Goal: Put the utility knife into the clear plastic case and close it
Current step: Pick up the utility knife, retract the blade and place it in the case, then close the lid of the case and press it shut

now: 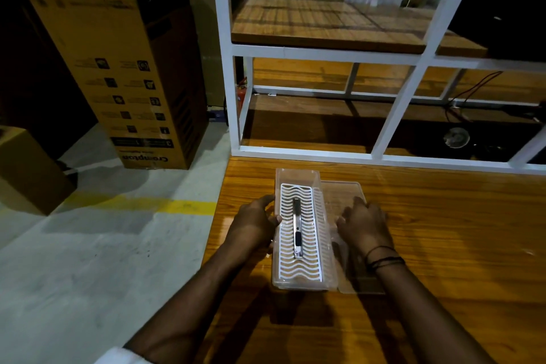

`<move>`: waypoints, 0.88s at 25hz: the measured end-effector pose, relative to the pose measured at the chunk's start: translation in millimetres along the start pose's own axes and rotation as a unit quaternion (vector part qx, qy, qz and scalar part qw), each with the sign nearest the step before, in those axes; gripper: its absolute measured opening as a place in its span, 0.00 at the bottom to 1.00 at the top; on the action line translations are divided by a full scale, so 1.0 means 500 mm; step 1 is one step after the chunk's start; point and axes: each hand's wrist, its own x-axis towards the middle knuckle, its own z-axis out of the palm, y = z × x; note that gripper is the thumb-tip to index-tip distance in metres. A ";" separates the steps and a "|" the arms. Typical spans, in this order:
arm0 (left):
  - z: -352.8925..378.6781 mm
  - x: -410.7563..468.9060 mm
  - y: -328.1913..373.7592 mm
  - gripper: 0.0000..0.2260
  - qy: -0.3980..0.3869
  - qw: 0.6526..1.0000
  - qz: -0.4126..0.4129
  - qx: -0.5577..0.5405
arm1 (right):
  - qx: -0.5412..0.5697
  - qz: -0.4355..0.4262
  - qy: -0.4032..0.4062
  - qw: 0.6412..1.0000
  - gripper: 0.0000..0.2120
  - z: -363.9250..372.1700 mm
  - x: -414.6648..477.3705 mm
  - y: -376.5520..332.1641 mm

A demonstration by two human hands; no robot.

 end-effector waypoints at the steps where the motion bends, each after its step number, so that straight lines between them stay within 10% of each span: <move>1: -0.001 -0.001 0.002 0.25 -0.002 1.000 0.001 0.005 | -0.034 0.046 -0.028 0.998 0.35 0.002 0.008 0.016; 4: 0.001 -0.004 0.007 0.24 -0.004 1.000 -0.001 0.007 | -0.089 0.117 -0.075 0.986 0.50 0.019 0.026 0.054; 10: 0.008 -0.003 0.007 0.22 0.010 1.000 -0.021 0.012 | -0.027 0.103 -0.084 0.991 0.48 0.049 0.071 0.084; 16: 0.012 -0.007 0.010 0.18 0.014 0.999 -0.019 0.025 | 0.105 0.012 -0.045 0.993 0.03 -0.069 0.017 -0.014; 22: 0.012 -0.013 0.015 0.17 0.013 0.999 -0.010 0.030 | 0.119 -0.069 -0.053 0.989 0.09 -0.113 -0.029 -0.085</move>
